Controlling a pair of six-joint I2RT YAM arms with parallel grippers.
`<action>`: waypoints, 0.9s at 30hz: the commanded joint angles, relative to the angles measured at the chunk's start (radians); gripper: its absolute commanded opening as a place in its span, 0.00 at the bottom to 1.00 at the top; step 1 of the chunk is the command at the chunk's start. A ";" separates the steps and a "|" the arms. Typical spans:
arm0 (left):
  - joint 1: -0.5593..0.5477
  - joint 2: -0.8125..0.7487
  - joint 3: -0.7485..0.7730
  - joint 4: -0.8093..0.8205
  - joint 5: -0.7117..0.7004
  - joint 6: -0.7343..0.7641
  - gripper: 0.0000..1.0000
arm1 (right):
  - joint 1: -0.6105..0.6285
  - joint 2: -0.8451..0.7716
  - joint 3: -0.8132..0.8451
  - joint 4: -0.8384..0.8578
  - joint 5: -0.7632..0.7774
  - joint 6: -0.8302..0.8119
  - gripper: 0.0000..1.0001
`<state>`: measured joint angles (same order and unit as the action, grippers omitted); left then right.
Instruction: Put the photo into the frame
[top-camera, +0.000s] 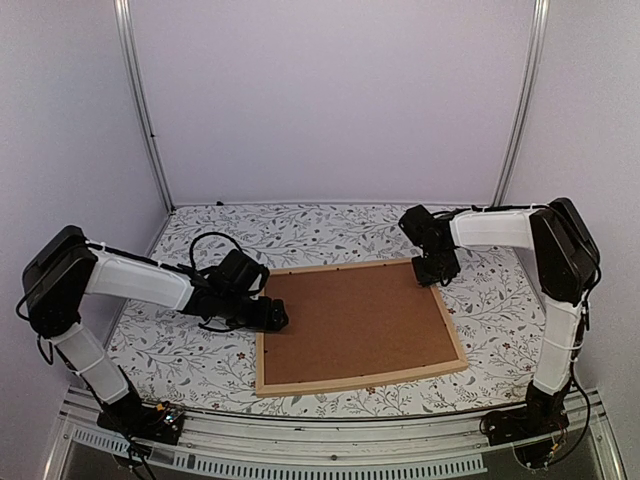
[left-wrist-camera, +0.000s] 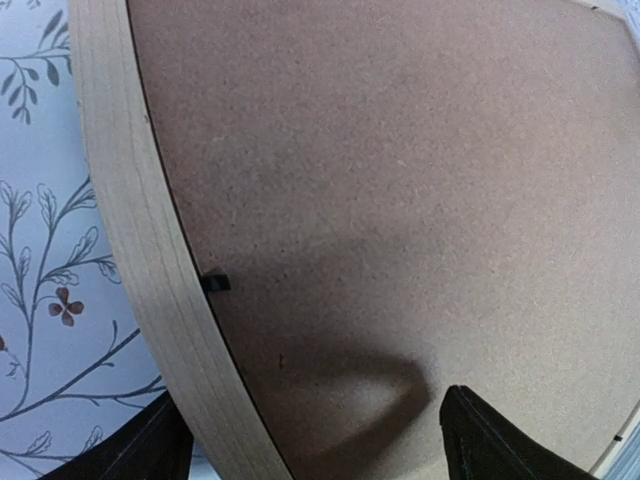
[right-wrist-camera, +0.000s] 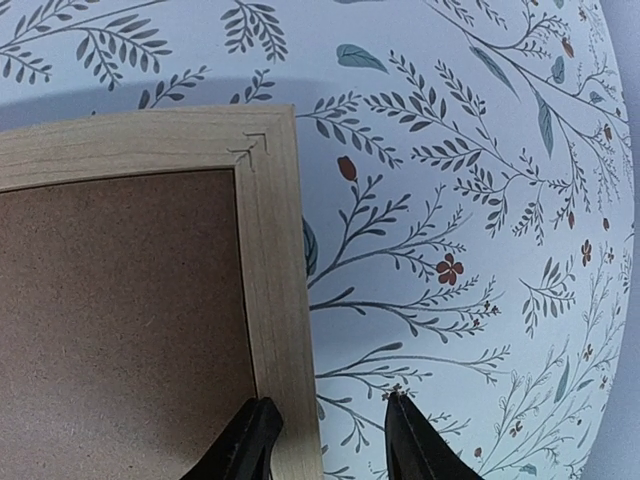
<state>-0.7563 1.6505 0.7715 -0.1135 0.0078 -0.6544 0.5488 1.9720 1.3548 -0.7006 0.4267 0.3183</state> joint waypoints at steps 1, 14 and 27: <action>-0.027 0.083 -0.011 -0.023 0.071 0.006 0.87 | 0.075 0.100 -0.011 -0.022 -0.104 0.032 0.43; -0.038 0.104 -0.003 -0.023 0.070 0.012 0.86 | 0.158 0.207 0.090 -0.095 0.004 0.054 0.42; -0.040 0.116 0.003 -0.024 0.072 0.024 0.86 | 0.249 0.353 0.192 -0.171 0.102 0.059 0.42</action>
<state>-0.7696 1.6711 0.7979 -0.1478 -0.0204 -0.6415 0.7067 2.1860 1.5543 -0.9360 0.8257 0.3599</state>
